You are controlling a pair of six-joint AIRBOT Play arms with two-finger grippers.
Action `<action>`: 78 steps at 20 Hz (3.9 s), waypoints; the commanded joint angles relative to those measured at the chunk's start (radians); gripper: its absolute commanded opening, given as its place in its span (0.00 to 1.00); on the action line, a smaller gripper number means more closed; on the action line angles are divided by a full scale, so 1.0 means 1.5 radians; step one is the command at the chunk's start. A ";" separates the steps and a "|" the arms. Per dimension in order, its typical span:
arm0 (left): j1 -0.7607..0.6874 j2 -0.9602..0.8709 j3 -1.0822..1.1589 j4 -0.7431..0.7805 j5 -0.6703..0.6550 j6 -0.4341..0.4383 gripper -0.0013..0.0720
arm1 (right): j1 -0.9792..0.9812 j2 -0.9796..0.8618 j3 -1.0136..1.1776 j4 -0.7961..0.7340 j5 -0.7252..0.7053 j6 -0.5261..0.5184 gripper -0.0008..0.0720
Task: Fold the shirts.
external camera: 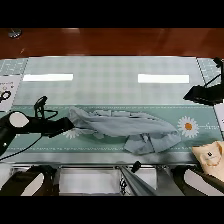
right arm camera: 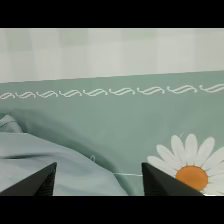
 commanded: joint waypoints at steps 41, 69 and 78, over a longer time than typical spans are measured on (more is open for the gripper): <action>0.074 -0.152 -0.092 -0.337 0.131 0.329 0.05 | -0.135 0.000 -0.406 0.055 -0.047 -0.199 0.22; 0.163 0.230 0.862 -0.079 -0.011 0.087 0.05 | -0.135 0.260 0.584 0.238 0.157 0.060 0.05; 0.163 0.139 0.714 0.048 -0.318 0.049 0.05 | -0.003 0.156 0.509 0.018 0.331 0.089 0.05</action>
